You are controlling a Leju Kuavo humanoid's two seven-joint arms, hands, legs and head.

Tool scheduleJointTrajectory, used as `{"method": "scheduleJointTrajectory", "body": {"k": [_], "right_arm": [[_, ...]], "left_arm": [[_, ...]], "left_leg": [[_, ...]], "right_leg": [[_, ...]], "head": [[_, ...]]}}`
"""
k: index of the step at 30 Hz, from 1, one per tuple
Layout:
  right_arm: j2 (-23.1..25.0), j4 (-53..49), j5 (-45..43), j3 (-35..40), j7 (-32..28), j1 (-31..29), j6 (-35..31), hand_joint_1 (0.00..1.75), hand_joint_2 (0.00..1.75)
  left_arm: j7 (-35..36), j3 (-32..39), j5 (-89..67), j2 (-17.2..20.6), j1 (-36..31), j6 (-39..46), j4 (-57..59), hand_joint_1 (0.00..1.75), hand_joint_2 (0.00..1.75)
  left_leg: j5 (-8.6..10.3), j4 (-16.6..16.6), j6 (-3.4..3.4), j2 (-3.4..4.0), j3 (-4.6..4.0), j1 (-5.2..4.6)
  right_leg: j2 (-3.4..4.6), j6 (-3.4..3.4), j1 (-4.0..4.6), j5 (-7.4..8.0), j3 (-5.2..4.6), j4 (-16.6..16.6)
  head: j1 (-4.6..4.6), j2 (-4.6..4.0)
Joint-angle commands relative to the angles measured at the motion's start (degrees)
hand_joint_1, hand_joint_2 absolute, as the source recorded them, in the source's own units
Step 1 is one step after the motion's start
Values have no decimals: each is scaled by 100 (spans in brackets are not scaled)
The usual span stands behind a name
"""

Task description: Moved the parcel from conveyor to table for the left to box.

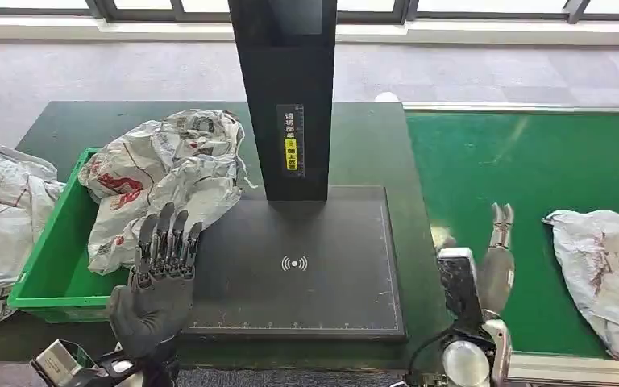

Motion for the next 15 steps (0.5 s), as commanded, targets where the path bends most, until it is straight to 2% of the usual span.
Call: {"method": "scheduleJointTrajectory", "body": {"k": [1, 2, 4, 7, 9, 10, 15], "right_arm": [[-294, 810, 2356, -1232, 1410, -214, -217, 0, 175], [-285, 857, 2563, -1321, 1607, -243, -116, 0, 175], [-558, 1283, 2518, -1623, 1709, -366, 195, 0, 175], [-965, 2312, 2797, -2018, 1946, -901, 204, 0, 175], [-1277, 2868, 2902, -2022, 2297, -1188, 239, 0, 175], [-1583, 3220, 2902, -1822, 2731, -1293, 408, 0, 175], [-2255, 4439, 2902, -1965, 3038, -1741, 465, 0, 175]], "left_arm": [[-144, 11, -9, -165, -138, -68, 376, 0, 0], [-144, 16, 21, -172, -175, -92, 427, 0, 0], [-144, 26, 32, -187, -249, -94, 528, 0, 0], [-144, 33, 25, -175, -243, -56, 454, 0, 0], [-144, 47, 29, -188, -210, -62, 417, 0, 0], [-144, 52, 34, -193, -211, -67, 433, 0, 0], [-144, 61, 63, -190, -232, -56, 548, 0, 0]], "left_leg": [[2, -11, 4, -9, 10, 2], [0, -8, 2, 0, 8, 2], [0, -10, 2, 1, 12, 3], [9, -14, 5, -26, 11, 6], [6, -13, 8, 1, 12, 4], [6, -11, 9, 4, 9, 3], [13, -15, 15, -1, 6, 1]], "right_leg": [[-8, 0, 3, 2, 18, -17], [1, -1, 2, 2, 13, -12], [1, -1, 4, 2, 13, -14], [-22, 2, 7, 6, 21, -27], [1, 4, 6, 12, 17, -27], [4, 4, 5, 13, 12, -25], [3, 11, 3, 23, 16, -36]], "head": [[2, 0], [0, 0], [0, 0], [0, 0], [2, 0], [2, 0], [2, 0]]}}
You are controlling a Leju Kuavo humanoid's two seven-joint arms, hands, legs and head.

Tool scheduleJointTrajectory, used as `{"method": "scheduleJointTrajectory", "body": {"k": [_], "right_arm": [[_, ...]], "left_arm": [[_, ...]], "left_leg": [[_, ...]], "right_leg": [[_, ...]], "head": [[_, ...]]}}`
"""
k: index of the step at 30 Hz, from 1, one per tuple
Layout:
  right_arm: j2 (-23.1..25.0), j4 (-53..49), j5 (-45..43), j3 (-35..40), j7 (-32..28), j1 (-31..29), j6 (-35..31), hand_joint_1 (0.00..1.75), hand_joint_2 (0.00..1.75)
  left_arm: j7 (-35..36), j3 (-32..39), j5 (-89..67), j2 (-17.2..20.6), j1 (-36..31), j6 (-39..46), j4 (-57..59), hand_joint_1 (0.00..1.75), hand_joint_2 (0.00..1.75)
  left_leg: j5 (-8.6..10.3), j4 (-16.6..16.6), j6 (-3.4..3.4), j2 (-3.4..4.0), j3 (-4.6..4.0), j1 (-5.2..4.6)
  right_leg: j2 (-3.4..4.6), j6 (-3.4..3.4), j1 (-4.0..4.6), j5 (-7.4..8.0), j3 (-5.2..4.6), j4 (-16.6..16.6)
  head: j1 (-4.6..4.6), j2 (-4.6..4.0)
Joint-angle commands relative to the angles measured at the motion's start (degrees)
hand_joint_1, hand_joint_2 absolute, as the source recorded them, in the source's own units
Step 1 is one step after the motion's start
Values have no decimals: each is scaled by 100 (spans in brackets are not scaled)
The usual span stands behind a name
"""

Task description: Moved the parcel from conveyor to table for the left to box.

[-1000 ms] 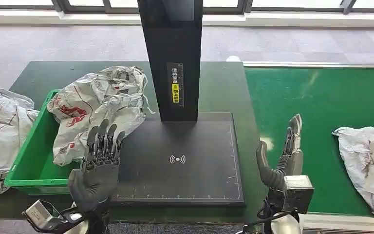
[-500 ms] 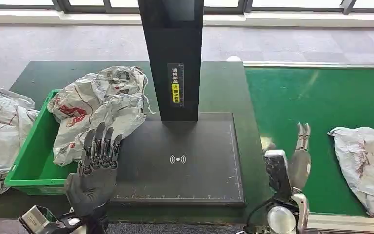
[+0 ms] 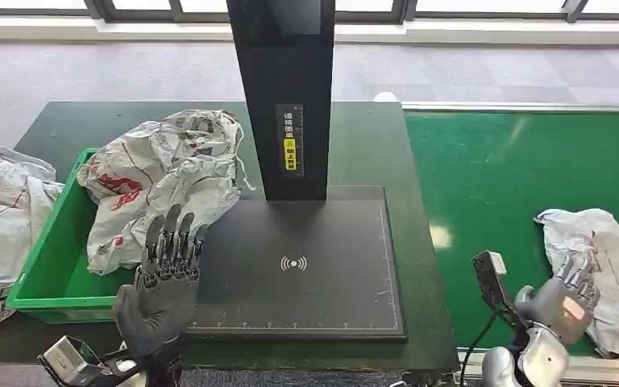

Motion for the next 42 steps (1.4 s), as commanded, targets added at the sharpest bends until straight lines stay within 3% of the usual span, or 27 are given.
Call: {"method": "scheduleJointTrajectory", "body": {"k": [1, 4, 19, 27, 28, 29, 35, 42], "right_arm": [[-1563, 3385, 45, -577, 650, -1355, 144, 0, 175], [-1909, 4172, 40, -814, 552, -1563, 168, 0, 175], [-2218, 4778, -112, -1210, 420, -1589, 142, 0, 175], [-2348, 5232, -92, -1397, 433, -1683, 527, 0, 175], [-2335, 5268, -52, -1364, 387, -1699, 593, 58, 175], [-2298, 5291, -64, -1401, 270, -1729, 615, 175, 175], [-2129, 5413, 45, -1273, 46, -1798, 903, 175, 175], [-1988, 5336, 45, -1030, -193, -1842, 788, 175, 175]], "left_arm": [[-144, 48, 44, -164, -182, 33, 390, 0, 0], [-144, 25, 46, -150, -157, 40, 383, 0, 0], [-144, 30, 49, -82, -199, 58, 453, 0, 0], [-144, 24, 7, -36, -239, 67, 516, 0, 0], [-144, 21, 7, -27, -247, 65, 528, 0, 0], [-144, 19, 0, -17, -252, 73, 534, 0, 0], [-144, -32, -32, 15, -291, 80, 607, 0, 0], [-144, -50, -28, 11, -278, 81, 630, 0, 0]], "left_leg": [[10, -13, 9, -11, 9, 5], [10, -5, 11, -24, 5, -4], [7, -6, 11, -26, 0, -6], [4, -4, 15, -21, -3, -8], [6, -10, 14, -18, -1, -4], [4, -6, 14, -13, -3, -5], [5, -10, 14, -9, 4, -1], [5, -8, 14, 0, 5, 4]], "right_leg": [[-11, 3, 6, 13, 22, -29], [-20, 12, -4, 12, 16, -19], [-22, 13, -4, 9, 11, -16], [-15, 12, -7, 9, 7, -12], [-13, 10, -2, 14, 10, -22], [-9, 11, -3, 12, 5, -15], [-6, 11, 2, 16, 13, -23], [0, 11, 6, 18, 16, -26]], "head": [[0, 0], [0, 0], [0, 0], [0, 0], [0, 0], [0, 0], [0, 0], [0, 0]]}}
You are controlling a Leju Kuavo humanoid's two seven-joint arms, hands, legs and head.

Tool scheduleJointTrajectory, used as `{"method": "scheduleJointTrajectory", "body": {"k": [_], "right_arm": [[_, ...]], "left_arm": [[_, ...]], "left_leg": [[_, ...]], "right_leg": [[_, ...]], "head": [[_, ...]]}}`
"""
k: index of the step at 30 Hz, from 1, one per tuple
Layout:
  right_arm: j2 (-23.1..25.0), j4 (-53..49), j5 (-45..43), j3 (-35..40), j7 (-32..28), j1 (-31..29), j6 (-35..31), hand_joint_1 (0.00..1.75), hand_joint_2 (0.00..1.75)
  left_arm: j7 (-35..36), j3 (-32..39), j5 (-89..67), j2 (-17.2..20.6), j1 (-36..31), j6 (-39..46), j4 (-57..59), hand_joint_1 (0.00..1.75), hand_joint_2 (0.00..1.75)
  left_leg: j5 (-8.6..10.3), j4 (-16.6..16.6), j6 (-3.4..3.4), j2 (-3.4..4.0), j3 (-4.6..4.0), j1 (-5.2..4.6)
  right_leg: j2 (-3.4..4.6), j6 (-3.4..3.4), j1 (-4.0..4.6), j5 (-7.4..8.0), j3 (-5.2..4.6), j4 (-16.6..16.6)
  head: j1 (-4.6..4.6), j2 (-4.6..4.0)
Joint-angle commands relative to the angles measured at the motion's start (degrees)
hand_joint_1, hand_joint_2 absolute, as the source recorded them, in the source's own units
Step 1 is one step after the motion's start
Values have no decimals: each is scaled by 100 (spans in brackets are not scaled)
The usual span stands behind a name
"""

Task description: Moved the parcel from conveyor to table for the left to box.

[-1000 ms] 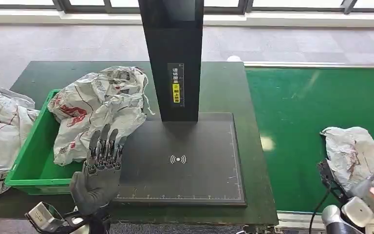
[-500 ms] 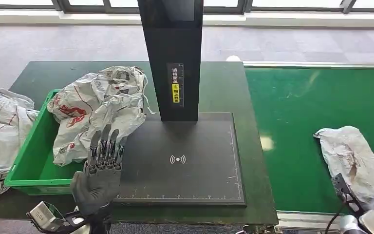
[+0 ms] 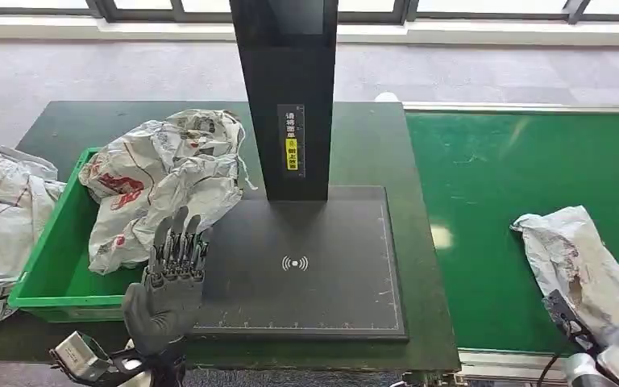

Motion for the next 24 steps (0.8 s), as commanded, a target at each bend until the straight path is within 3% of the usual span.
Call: {"method": "scheduleJointTrajectory", "body": {"k": [1, 8, 9, 10, 11, 13, 14, 15, 16, 18, 19, 20, 24], "right_arm": [[357, 461, -7, 14, -269, -151, -16, 175, 175], [582, 332, -7, 440, -456, -273, -201, 175, 175], [677, 210, -24, 496, -613, -333, -587, 175, 175], [874, -47, -142, 456, -866, -480, -1380, 175, 175], [919, -28, -88, 491, -788, -597, -1326, 175, 175], [1183, -437, -562, 347, -1513, -664, -2178, 175, 175], [1516, -842, -1447, 161, -2665, -677, -2406, 175, 175], [1689, -1074, -1693, 143, -2943, -630, -2435, 175, 175], [1809, -1277, -1911, 162, -3199, -566, -2387, 175, 175], [2369, -2160, -3364, 204, -4502, -238, -1566, 175, 175], [2369, -2160, -3364, 204, -4502, -238, -1566, 175, 175], [2369, -2160, -3364, 204, -4502, -238, -1566, 175, 175], [2369, -2160, -3364, 204, -4502, -238, -1566, 175, 175]], "left_arm": [[-144, -47, -10, 13, -249, 38, 385, 0, 0], [-144, -39, -31, 4, -260, 75, 374, 0, 0], [-144, -26, -40, -7, -236, 103, 330, 0, 0], [-144, 3, -61, -30, -161, 139, 234, 0, 0], [-144, -7, -57, -27, -115, 136, 190, 0, 0], [-144, 7, -60, -43, -33, 185, 106, 0, 0], [-144, 3, -51, -38, 18, 222, 43, 0, 0], [-144, 0, -49, -33, 29, 225, 30, 0, 0], [-144, -11, -51, -22, 31, 229, 28, 0, 0], [-144, -42, -53, 8, 8, 243, 59, 0, 0], [-144, -42, -53, 8, 8, 243, 59, 0, 0], [-144, -42, -53, 8, 8, 243, 59, 0, 0], [-144, -42, -53, 8, 8, 243, 59, 0, 0]], "left_leg": [[4, -10, -2, 8, 9, 8], [5, -11, -2, 18, 11, 9], [1, -5, -2, 25, 13, 10], [4, -10, -2, 31, 12, 11], [1, -4, -1, 41, 10, 9], [-5, -1, 0, 61, -31, 7], [-9, -4, -1, 93, -40, 8], [-9, -3, -1, 79, -42, 4], [-8, -8, -5, 113, -46, 7], [1, -5, 5, 52, -42, 2], [7, -14, 0, 75, -32, 14], [17, -10, -3, 52, 12, 12], [19, -8, -2, 30, 6, 9]], "right_leg": [[10, -4, 8, 10, 10, -16], [19, -5, 11, 14, 11, -16], [26, -3, 11, 12, 12, -10], [32, -4, 12, 17, 10, -14], [38, -2, 9, 15, 7, -8], [57, -3, 8, 18, 0, -3], [90, -6, 7, 28, -9, -2], [76, -4, 4, 19, -7, 2], [110, -10, 6, 31, -23, 0], [47, -1, 2, 13, 1, 2], [69, -9, 14, 23, -8, -9], [50, -9, 12, 19, 1, -5], [30, -11, 10, 16, -6, 4]], "head": [[0, 0], [0, 0], [0, 0], [0, 0], [0, 0], [0, 0], [0, 0], [0, 0], [-2, 0], [-2, 0], [-2, 0], [-2, 0], [-4, 0]]}}
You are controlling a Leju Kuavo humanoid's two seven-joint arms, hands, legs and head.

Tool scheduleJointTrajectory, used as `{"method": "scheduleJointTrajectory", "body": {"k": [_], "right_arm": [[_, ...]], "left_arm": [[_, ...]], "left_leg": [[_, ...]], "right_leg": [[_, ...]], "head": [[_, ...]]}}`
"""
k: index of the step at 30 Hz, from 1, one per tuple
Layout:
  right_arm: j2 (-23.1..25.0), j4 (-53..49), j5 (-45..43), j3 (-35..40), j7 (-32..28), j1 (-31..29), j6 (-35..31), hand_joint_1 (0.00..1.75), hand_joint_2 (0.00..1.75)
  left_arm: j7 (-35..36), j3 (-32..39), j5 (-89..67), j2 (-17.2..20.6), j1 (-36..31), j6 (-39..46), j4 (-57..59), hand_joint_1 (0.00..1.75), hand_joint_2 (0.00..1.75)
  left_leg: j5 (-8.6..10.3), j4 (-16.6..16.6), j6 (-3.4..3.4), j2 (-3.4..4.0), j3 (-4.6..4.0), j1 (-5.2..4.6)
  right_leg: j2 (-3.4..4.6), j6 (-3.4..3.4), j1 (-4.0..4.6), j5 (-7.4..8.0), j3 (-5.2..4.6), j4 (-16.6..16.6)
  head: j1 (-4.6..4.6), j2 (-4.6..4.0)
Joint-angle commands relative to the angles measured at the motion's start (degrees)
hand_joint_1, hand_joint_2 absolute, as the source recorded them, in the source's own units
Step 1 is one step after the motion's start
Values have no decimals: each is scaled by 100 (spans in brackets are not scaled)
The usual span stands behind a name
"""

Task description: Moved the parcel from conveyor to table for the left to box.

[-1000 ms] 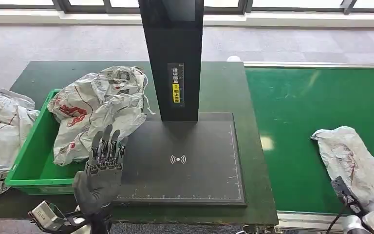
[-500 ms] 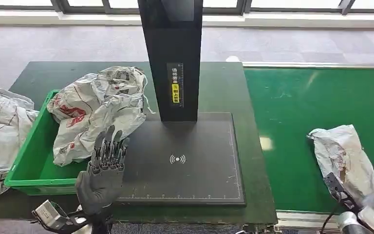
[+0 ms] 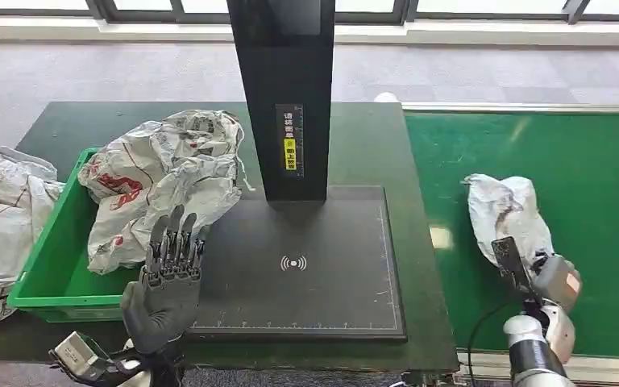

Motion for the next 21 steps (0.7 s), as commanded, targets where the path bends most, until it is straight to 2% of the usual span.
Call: {"method": "scheduleJointTrajectory", "body": {"k": [1, 5, 7, 8, 11, 12, 15, 21], "right_arm": [[867, -1007, -331, -34, -272, 0, 225, 175, 175], [867, -1007, -331, -34, -272, 0, 225, 175, 175], [999, -1401, -890, 40, -745, 221, 600, 175, 175], [1168, -1753, -1401, 157, -1100, 400, 1025, 175, 175], [1454, -2727, -2271, 986, -1190, 965, 1819, 175, 175], [1557, -3036, -2459, 1343, -1190, 1126, 1741, 175, 175], [1760, -3303, -2610, 1905, -1190, 1316, 2037, 175, 175], [1760, -3303, -2610, 1905, -1190, 1316, 2037, 175, 175]], "left_arm": [[-144, -29, -31, 2, -3, 31, 113, 0, 0], [-144, -29, -31, 2, -3, 31, 113, 0, 0], [-144, -47, -24, 32, -29, 35, 154, 0, 0], [-144, -50, -33, 53, -73, 37, 226, 0, 0], [-144, -50, -44, 92, -152, 57, 293, 0, 0], [-144, -51, -57, 105, -142, 82, 296, 0, 0], [-144, -83, -93, 106, -73, 103, 244, 0, 0], [-144, -83, -93, 106, -73, 103, 244, 0, 0]], "left_leg": [[-3, -4, -1, 3, 0, -1], [-1, -11, 4, -2, -6, 2], [-1, -8, 2, -7, -8, -3], [-1, -6, 1, -13, -9, -3], [0, -7, -2, -19, -11, -3], [-1, -9, -3, -18, -11, -3], [-6, -9, -6, 6, -8, -1], [-2, -7, -2, -10, -14, 0]], "right_leg": [[5, -4, 0, -2, -4, -1], [0, -5, 3, 3, -1, -17], [-4, -5, -4, -1, -4, -9], [-10, -5, -4, -3, -4, -7], [-16, -8, -3, -4, -4, -9], [-15, -10, -3, -5, -5, -8], [10, -13, 0, -2, -11, -7], [-9, -10, 2, -9, -17, -2]], "head": [[0, 0], [0, 0], [0, 0], [0, 0], [0, 0], [0, 0], [0, 0], [-2, 0]]}}
